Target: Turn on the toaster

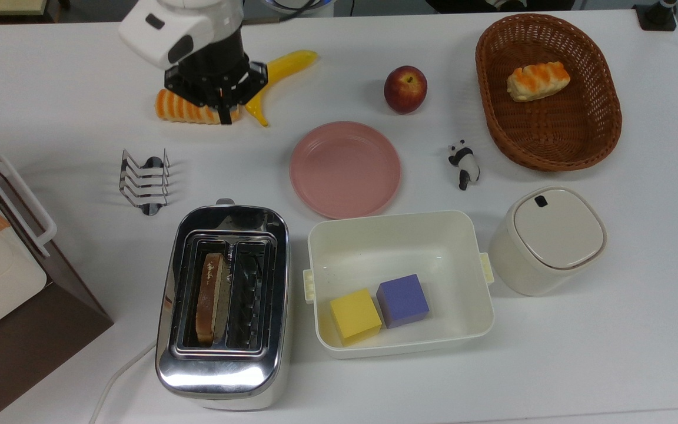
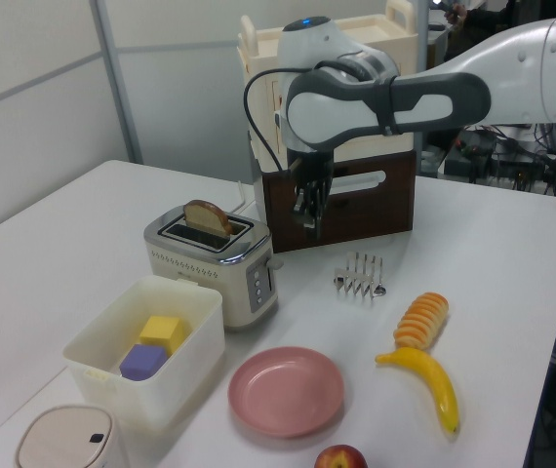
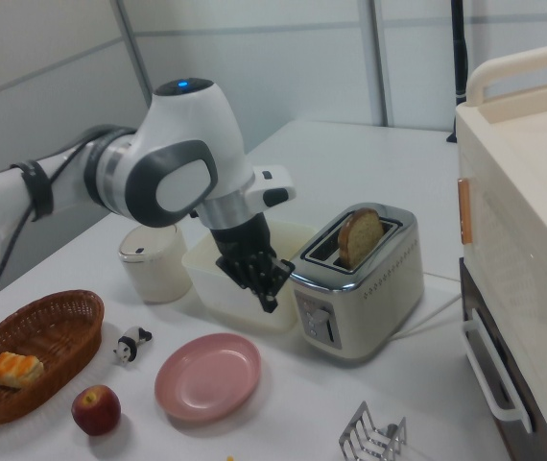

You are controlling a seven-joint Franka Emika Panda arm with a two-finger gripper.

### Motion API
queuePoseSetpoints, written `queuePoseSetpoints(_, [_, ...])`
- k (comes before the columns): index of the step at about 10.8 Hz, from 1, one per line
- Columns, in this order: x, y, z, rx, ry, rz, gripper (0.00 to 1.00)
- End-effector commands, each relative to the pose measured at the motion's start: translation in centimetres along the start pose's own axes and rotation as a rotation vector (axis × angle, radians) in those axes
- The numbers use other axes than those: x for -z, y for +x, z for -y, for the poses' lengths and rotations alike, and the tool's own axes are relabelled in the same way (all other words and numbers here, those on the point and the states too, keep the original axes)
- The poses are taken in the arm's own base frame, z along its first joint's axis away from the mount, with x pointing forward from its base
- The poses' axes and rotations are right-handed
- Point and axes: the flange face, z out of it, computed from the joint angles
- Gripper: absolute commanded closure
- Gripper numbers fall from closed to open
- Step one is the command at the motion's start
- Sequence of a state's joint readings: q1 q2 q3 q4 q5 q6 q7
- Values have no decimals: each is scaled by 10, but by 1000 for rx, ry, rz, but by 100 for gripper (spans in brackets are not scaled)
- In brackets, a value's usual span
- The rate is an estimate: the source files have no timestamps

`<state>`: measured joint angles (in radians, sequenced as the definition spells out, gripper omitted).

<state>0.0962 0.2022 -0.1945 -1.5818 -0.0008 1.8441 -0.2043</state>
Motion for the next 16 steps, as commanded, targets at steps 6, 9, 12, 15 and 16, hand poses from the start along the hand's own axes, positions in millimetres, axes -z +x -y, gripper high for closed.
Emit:
queuePoseSetpoints(6, [-115,61,-3,-130,-45,-129,100])
queuePoseSetpoints(9, [-142,70,-1,-131,-62,-156,100])
queuePoseSetpoints(12, [-142,68,-4,-120,-64,-149,100])
queuePoseSetpoints(15, [-70,38,-17,-74,-17,-64,100])
queuePoseSetpoints(16, [-38,23,-18,-68,6,-34,100])
